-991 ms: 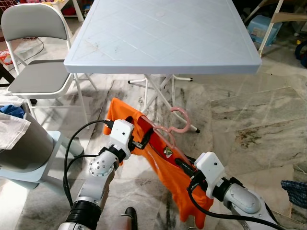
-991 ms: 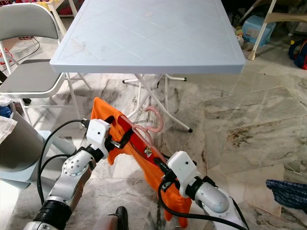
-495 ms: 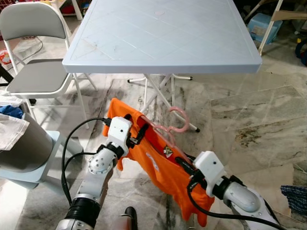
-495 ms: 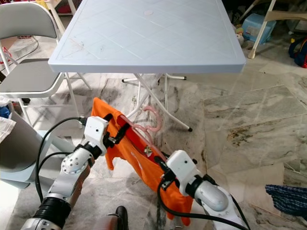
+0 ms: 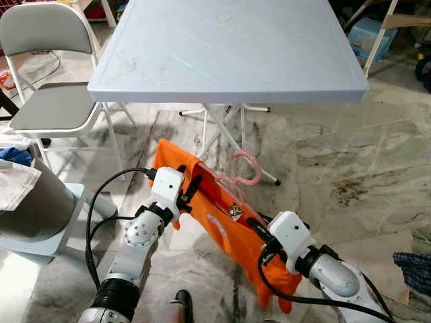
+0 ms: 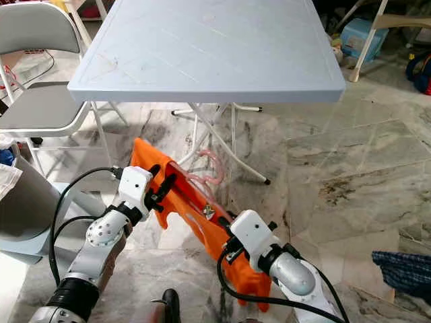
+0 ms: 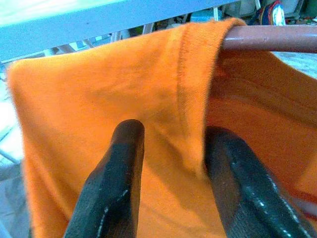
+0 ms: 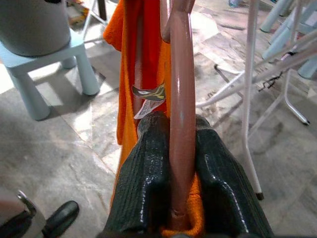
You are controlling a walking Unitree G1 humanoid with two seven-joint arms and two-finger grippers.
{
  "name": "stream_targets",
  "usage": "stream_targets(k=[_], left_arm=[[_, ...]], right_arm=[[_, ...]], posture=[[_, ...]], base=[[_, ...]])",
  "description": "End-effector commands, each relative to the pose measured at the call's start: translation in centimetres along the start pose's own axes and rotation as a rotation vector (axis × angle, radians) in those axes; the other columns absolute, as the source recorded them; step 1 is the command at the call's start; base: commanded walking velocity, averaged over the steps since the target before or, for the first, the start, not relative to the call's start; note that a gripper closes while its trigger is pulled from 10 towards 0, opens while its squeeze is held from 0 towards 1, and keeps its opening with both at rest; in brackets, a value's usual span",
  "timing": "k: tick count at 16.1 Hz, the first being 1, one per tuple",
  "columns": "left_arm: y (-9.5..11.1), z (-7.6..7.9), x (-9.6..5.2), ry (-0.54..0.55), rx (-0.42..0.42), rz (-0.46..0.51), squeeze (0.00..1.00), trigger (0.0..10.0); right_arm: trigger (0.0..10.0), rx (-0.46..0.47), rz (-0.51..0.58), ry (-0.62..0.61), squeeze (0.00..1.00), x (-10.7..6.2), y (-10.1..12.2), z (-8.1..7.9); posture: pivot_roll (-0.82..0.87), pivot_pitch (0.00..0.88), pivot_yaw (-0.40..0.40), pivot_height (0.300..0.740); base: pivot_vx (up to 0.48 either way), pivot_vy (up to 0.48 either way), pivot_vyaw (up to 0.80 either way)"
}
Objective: Hang hanger
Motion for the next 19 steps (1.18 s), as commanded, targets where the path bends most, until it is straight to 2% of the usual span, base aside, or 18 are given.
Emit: stream_targets(k=[1, 7, 15, 19], left_arm=[[-0.3, -0.8, -0.2, 0.026, 0.025, -0.017, 0.00, 0.0], [-0.6, -2.4, -0.2, 0.096, 0.033, -0.036, 0.00, 0.0], [-0.7, -2.6, 0.0, 0.107, 0.036, -0.034, 0.00, 0.0], [-0.6, -3.8, -0.2, 0.166, 0.069, -0.041, 0.00, 0.0]], right_arm=[[10.0, -0.001, 0.024, -0.004, 0.00, 0.1, 0.5, 0.0], [10.0, -0.016, 0.019, -0.009, 0.00, 0.1, 0.4, 0.2], [10.0, -0.028, 0.005, -0.037, 0.00, 0.1, 0.2, 0.7], [10.0, -0.026, 0.005, -0.052, 0.00, 0.0, 0.2, 0.9]], posture=[[0.02, 0.261, 0.048, 0.740], [0.01, 0.260, 0.045, 0.740], [0.01, 0.259, 0.046, 0.740], [0.01, 0.262, 0.048, 0.740]], base=[[0.000, 0.000, 0.00], [0.000, 0.000, 0.00], [0.000, 0.000, 0.00], [0.000, 0.000, 0.00]])
Point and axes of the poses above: a point about 5 cm out from each wrist's last joint towards the gripper, its own x axis pointing out of the wrist towards the gripper, its own y axis along the axis of the wrist's last joint, z = x × y, the point moved 5 cm from there along x, pointing out of the wrist towards the gripper, and after that the axes turned 15 degrees about -x, right-handed, at the moved point
